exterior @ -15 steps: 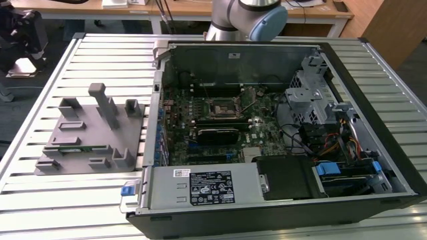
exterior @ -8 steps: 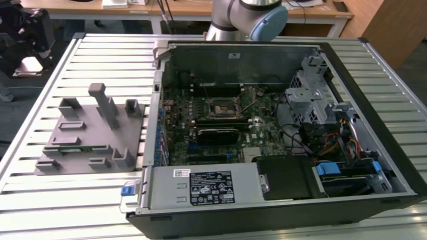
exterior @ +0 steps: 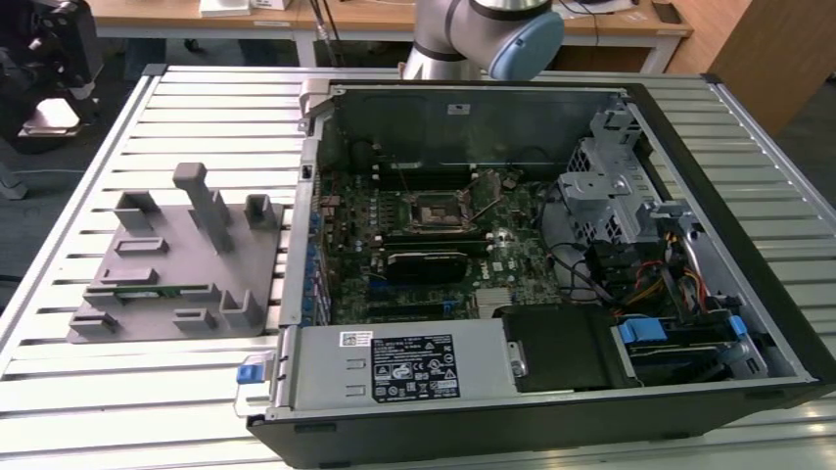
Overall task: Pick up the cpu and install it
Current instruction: 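Pick up the cpu and move it towards the insertion slot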
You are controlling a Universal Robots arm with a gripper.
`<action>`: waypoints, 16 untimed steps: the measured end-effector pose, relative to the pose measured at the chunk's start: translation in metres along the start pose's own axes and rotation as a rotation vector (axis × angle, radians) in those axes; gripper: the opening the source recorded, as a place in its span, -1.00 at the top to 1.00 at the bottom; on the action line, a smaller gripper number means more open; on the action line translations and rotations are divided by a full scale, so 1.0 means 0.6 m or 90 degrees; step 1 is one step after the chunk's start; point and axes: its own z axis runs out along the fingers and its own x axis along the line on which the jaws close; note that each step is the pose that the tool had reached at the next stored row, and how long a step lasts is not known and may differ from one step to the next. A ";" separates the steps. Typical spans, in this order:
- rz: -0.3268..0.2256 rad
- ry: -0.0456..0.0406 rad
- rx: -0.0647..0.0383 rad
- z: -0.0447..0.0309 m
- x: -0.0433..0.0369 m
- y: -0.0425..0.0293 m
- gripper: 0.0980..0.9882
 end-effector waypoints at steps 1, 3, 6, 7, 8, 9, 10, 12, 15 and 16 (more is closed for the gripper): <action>0.000 0.0000 0.000 0.000 -0.003 0.000 0.00; 0.000 -0.0001 0.000 0.000 -0.010 0.000 0.00; 0.000 0.0000 0.000 0.000 -0.018 0.000 0.00; 0.000 -0.0001 0.000 0.000 -0.020 0.000 0.00; 0.000 0.0000 0.000 0.000 -0.022 0.000 0.00; 0.000 0.0000 0.000 0.000 -0.025 0.000 0.00; 0.000 0.0000 0.000 0.000 -0.027 0.000 0.00; 0.000 0.0000 0.000 0.000 -0.032 0.000 0.00; 0.000 0.0000 0.000 0.000 -0.037 0.000 0.00; 0.000 0.0000 0.000 0.000 -0.039 0.000 0.00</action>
